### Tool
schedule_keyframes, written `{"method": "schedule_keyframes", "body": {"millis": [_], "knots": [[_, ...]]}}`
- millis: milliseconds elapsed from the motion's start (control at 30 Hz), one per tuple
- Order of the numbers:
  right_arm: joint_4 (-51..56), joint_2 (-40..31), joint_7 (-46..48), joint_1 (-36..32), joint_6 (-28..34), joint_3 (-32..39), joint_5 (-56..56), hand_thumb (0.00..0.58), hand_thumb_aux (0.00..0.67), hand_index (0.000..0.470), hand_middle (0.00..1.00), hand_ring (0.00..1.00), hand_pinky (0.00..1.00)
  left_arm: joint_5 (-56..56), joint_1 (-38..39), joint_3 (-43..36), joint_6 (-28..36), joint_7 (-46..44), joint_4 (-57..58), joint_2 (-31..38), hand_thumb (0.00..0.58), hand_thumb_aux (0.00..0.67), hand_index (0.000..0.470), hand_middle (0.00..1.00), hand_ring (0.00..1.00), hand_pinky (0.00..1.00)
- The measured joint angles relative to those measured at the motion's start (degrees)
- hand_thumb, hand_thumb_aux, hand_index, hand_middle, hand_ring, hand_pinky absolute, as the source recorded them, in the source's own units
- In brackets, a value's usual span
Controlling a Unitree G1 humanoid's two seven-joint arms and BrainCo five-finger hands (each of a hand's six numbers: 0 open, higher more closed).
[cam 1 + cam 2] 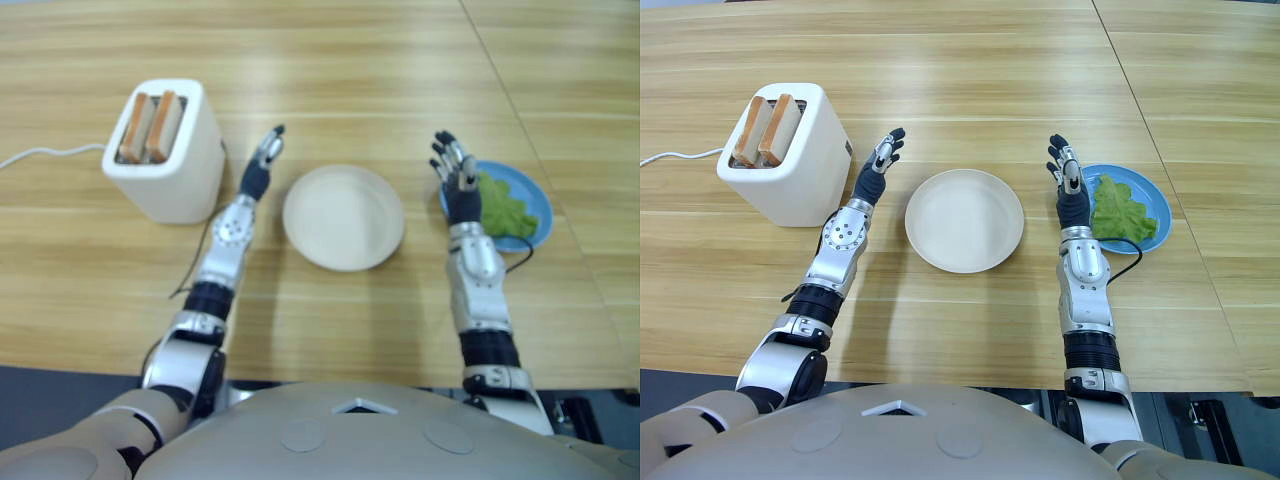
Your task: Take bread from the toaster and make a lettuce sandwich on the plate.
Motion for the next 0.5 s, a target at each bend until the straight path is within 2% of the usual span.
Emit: {"method": "schedule_keyframes", "body": {"millis": [400, 500], "knots": [[0.2, -0.1, 0.0, -0.1, 0.0, 0.0, 0.0, 0.0, 0.0, 0.0, 0.0, 0.0, 0.0, -1.1, 0.0, 0.4, 0.5, -0.9, 0.0, 0.0, 0.0, 0.0, 0.0, 0.0, 0.0, 0.0], [0.5, -0.1, 0.1, -0.1, -0.1, 0.0, 0.0, 0.0, 0.0, 0.0, 0.0, 0.0, 0.0, -2.3, 1.7, 1.1, 3.0, -1.4, -5.1, 0.2, 0.0, 0.0, 0.0, 0.0, 0.0, 0.0]]}}
